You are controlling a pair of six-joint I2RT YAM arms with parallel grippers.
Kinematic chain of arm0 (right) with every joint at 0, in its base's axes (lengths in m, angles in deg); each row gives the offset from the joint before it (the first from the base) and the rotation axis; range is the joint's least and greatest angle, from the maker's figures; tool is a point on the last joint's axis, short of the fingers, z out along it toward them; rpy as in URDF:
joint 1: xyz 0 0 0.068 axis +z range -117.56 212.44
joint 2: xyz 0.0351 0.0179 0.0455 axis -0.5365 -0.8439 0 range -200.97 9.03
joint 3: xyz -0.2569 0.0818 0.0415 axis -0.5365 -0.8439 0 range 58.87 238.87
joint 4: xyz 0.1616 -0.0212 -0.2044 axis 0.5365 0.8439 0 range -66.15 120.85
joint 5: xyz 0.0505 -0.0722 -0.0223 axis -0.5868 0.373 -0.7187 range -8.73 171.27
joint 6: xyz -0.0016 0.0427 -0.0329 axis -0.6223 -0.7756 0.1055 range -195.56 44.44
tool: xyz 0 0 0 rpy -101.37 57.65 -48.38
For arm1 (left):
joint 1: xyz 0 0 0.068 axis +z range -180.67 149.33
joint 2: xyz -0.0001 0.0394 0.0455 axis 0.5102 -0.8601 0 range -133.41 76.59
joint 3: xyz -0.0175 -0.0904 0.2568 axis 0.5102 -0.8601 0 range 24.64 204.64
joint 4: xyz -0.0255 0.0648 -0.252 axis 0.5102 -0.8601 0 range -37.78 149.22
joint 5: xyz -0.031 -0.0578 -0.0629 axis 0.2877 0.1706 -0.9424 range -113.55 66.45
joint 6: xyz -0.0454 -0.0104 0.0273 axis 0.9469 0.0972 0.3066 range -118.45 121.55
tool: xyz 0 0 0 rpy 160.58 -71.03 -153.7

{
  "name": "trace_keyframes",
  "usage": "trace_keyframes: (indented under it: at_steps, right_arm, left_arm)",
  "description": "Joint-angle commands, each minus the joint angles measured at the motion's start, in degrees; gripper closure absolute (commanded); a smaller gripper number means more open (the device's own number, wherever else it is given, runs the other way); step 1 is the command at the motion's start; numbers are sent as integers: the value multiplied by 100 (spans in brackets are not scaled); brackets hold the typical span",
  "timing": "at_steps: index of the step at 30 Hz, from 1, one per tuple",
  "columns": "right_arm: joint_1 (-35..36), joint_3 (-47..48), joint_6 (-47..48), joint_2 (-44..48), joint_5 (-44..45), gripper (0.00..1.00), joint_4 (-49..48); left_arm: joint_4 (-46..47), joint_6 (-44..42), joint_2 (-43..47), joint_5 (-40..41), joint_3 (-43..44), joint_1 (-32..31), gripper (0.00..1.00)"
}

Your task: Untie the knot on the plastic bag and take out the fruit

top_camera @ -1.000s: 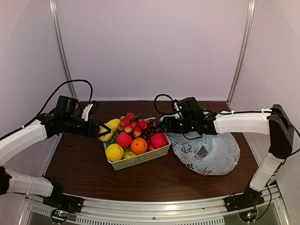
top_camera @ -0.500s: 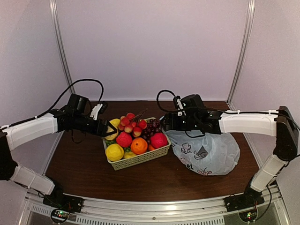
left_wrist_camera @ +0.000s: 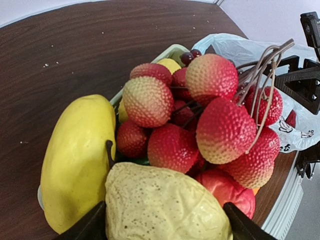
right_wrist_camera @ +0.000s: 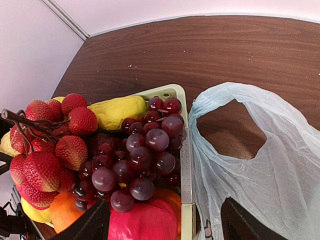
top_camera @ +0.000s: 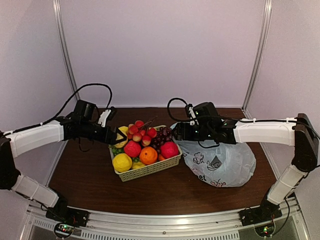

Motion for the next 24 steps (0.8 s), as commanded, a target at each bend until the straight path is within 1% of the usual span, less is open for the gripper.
trace_keyframes:
  at_steps: [1,7,16,22,24]
  right_arm:
    - [-13,-86,34,84,37,22,-53]
    - [-15,-95,47,111,27,23,-45]
    - [-15,-103,45,110,-22,23,-98]
    - [-10,-78,168,184,-33,23,-79]
    - [-13,-64,216,234,-18,22,-42]
  left_arm:
    - [290,-96,-53,17,209,-36,20]
    - [281,-76,-78,28,194,-36,12]
    - [220,-37,193,192,112,-36,10]
    - [239,212,878,467,-34,-36,9]
    - [57,346,1119,735,-71,-36,9]
